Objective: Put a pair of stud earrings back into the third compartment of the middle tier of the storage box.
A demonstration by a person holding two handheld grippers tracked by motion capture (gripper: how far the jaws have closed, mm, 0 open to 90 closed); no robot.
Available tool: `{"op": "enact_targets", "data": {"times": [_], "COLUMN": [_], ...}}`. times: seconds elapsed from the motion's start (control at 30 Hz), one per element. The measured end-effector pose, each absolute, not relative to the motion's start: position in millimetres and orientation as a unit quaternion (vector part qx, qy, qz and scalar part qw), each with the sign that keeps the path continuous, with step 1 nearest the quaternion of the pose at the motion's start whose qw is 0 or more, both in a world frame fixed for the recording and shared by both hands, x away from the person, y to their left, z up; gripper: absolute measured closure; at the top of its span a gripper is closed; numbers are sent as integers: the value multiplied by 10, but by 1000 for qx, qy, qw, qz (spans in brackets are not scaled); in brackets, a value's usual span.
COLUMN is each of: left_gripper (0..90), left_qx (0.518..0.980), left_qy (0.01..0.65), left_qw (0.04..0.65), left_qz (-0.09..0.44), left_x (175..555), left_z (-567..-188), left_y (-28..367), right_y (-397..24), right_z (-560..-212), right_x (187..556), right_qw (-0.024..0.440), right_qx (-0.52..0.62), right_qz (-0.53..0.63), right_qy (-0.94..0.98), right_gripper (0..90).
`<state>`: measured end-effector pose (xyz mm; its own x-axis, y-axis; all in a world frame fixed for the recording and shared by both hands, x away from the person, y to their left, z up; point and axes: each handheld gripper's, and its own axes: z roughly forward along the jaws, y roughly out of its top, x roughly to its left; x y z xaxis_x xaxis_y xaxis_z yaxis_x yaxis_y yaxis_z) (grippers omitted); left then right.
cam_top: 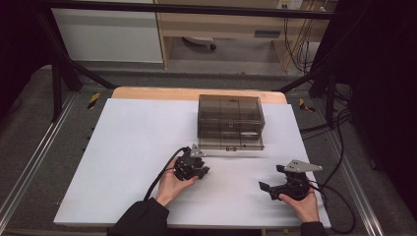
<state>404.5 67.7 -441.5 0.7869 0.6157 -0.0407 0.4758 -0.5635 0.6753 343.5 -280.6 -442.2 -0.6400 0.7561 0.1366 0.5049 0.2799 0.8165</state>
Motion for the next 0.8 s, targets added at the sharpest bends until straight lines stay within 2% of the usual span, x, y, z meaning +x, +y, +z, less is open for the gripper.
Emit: {"op": "enact_targets", "data": {"times": [0.07, 0.37, 0.8], "left_gripper": [728, 788, 810], "left_qx": [879, 880, 879], "left_qy": [311, 310, 312], "left_qw": [348, 347, 349], "left_qz": [100, 96, 94], "left_x": [4051, 4064, 4070], "left_z": [-4422, -4453, -4452], "left_y": [671, 652, 661], "right_y": [-2807, -2807, -2807], "right_z": [-4422, -4419, -4420], "right_x": [3436, 3432, 3434], "right_qw": [141, 139, 140], "right_qx": [399, 401, 400], "right_qz": [448, 447, 448], "right_qy": [788, 787, 787], "right_gripper": [6, 6, 6]}}
